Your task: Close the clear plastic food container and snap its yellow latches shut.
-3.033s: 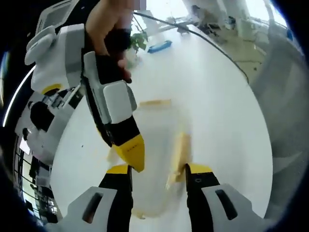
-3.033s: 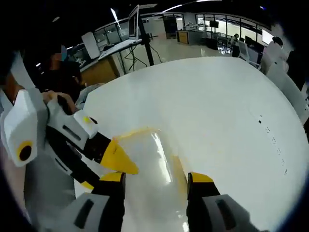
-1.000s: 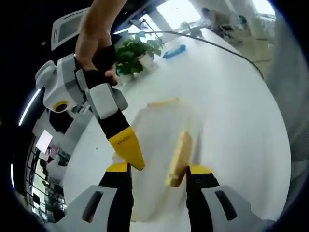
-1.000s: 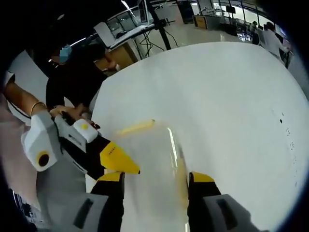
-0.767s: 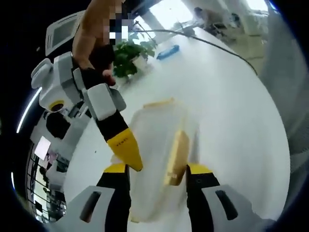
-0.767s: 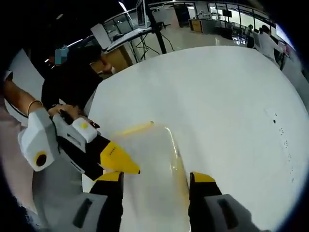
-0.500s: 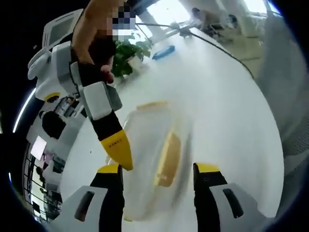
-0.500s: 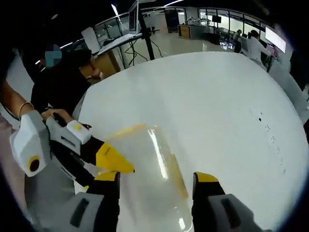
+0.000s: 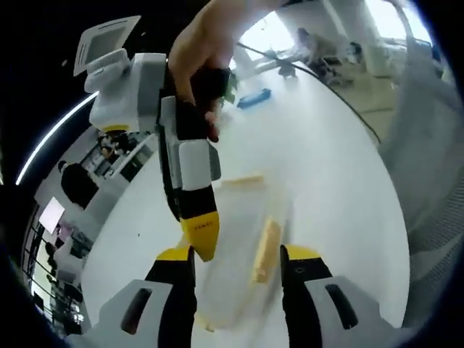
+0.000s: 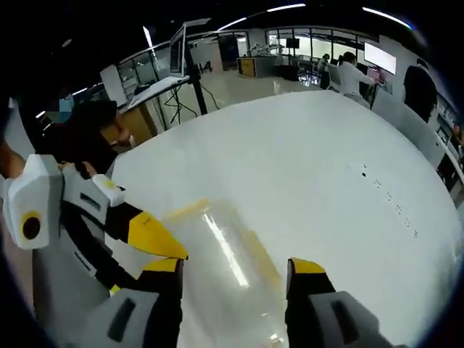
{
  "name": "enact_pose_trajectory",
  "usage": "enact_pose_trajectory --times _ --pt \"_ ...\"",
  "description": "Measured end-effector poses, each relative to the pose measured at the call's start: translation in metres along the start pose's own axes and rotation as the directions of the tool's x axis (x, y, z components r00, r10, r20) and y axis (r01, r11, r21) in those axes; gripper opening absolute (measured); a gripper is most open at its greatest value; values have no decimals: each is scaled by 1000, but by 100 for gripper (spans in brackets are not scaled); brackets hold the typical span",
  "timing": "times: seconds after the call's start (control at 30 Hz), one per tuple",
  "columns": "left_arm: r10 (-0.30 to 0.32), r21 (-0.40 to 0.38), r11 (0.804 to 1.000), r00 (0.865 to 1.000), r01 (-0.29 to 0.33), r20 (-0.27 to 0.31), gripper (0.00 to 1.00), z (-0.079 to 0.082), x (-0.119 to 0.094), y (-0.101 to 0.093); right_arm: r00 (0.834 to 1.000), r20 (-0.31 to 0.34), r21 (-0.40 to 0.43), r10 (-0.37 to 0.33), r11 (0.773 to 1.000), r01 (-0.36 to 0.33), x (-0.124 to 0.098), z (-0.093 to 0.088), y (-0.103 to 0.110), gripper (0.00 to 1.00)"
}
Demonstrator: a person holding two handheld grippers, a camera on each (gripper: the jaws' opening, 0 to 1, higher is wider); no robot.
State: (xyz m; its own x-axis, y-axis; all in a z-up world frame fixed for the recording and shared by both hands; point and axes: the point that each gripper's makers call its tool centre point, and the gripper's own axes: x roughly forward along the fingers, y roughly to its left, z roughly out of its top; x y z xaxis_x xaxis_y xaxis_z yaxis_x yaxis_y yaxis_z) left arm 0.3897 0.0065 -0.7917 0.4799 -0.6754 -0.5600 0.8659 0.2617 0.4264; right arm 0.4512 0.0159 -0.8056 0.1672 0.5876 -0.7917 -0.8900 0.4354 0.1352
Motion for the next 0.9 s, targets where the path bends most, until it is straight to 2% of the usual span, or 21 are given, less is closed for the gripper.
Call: enact_pose_trajectory --times 0.1,0.27,0.47,0.5,0.57,0.6,0.77,0.9 --pt "-21 -23 1000 1000 21 0 34 0 2 4 1000 -12 -9 8 1000 -8 2 -3 0 56" --pt "-101 -62 993 995 101 12 31 -3 7 -3 999 -48 -26 17 999 -19 8 -12 -1 56" --pt "-123 -75 989 992 124 19 30 -6 8 -4 998 -56 -52 37 998 -40 7 -12 -1 57" --pt "-128 -74 989 992 129 17 29 -7 8 -5 997 -61 -63 41 997 -45 7 -12 -1 57" --pt "-167 -40 985 986 166 -24 27 -16 9 -13 994 -88 -108 67 991 -76 6 -13 1 58" --pt "-145 -15 989 989 145 -28 27 -18 8 -12 993 -90 -113 72 990 -82 5 -13 1 56" --pt "-148 -31 988 989 148 -1 26 -14 10 -10 988 -113 -157 105 980 -122 7 -11 -6 55" --pt "-151 -36 988 989 151 7 26 -14 10 -10 973 -130 -130 190 970 -207 10 -14 -1 52"
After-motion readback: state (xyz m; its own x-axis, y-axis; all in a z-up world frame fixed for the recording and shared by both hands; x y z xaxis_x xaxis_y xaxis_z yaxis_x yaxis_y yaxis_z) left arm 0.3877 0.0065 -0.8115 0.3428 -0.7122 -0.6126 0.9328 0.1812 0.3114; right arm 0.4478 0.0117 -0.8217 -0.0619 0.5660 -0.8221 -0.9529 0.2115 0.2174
